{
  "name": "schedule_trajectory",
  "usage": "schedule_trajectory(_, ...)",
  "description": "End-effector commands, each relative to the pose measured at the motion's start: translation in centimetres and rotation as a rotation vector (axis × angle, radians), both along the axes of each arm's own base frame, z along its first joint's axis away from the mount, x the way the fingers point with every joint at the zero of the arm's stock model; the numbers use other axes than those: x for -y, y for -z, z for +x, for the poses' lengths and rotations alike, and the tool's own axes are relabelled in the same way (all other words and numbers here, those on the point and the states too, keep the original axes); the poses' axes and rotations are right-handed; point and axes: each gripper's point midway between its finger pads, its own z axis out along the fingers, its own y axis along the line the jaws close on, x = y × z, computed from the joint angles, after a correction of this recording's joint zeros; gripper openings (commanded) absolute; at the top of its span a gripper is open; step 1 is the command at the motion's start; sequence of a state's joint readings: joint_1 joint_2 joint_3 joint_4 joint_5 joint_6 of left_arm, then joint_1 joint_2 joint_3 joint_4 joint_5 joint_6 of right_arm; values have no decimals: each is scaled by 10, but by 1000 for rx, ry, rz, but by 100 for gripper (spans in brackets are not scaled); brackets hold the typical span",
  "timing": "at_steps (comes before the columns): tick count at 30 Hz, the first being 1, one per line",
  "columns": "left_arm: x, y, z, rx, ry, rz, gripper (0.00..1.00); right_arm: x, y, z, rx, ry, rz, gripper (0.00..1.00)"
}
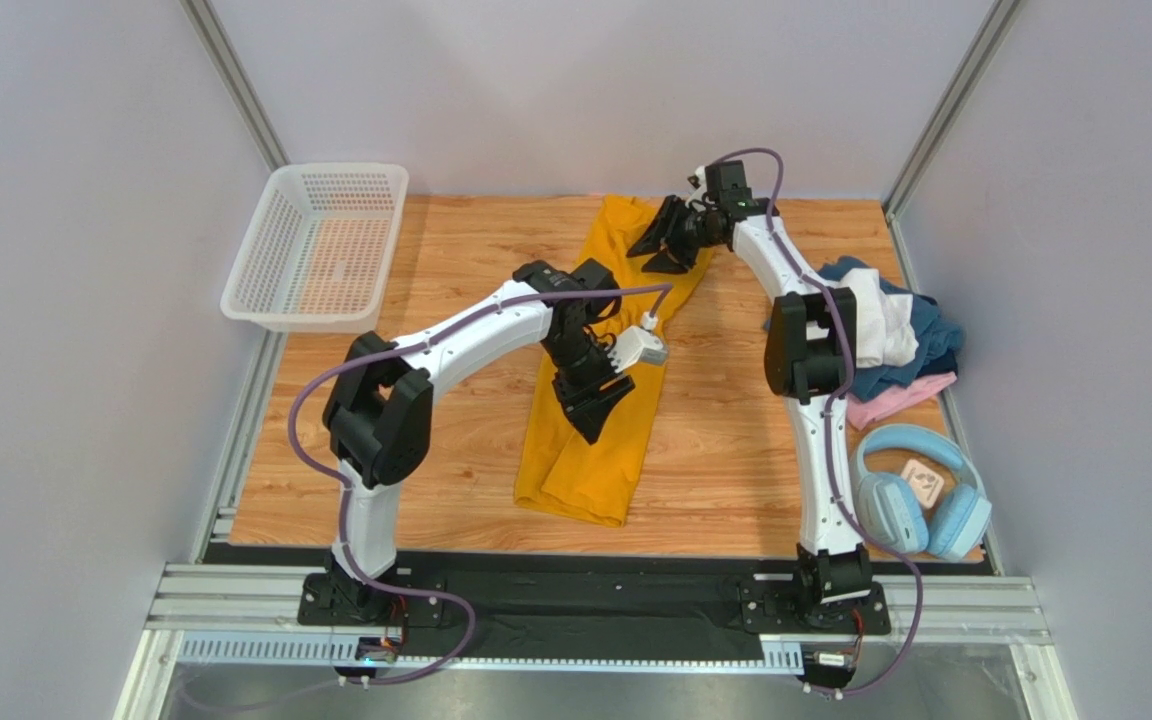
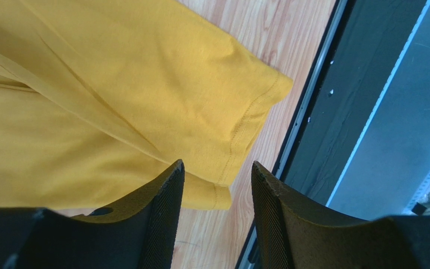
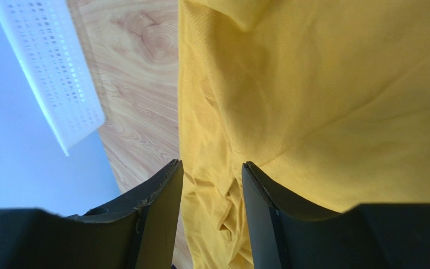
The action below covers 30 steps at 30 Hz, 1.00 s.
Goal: Fold and stack the t-shirts
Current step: Rotate the tshirt 80 degrees
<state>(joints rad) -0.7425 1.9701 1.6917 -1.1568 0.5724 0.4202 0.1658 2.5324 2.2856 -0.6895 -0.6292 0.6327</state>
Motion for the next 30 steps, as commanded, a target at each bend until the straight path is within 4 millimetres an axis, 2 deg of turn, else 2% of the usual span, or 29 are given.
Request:
schedule_trajectory(1, -5, 18, -15, -77, 44, 17, 54, 0, -10, 15, -8, 21, 101, 48)
schedule_trajectory(2, -5, 23, -18, -84, 50, 28, 54, 3, 0, 12, -32, 27, 94, 47)
schedule_trajectory(6, -4, 48, -27, -114, 91, 87, 54, 10, 19, 1, -64, 27, 51, 46)
schedule_trajectory(9, 4, 50, -36, -151, 118, 84, 54, 14, 29, -3, -72, 27, 24, 47)
schedule_trajectory(12, 16, 44, -44, -140, 154, 71, 54, 14, 37, -1, -79, 23, 18, 47)
schedule_trajectory(14, 23, 36, -44, -126, 165, 48, 54, 14, 50, -3, -112, 16, 20, 47)
schedule_trajectory(16, 29, 27, -44, -127, 170, 13, 54, 12, 49, 0, -109, 9, 27, 47)
schedule_trajectory(20, 34, 24, -40, -119, 170, 7, 54, 11, 58, -3, -120, -5, 32, 47)
schedule_trajectory(22, 33, 31, -36, -106, 168, 22, 54, 11, 58, -3, -118, -12, 35, 47)
schedule_trajectory(27, 17, 70, -41, -162, 183, 132, 54, 12, 57, 0, -107, -13, 38, 47)
schedule_trajectory(30, 13, 83, -40, -172, 172, 160, 54, 13, 53, 4, -94, -11, 47, 48)
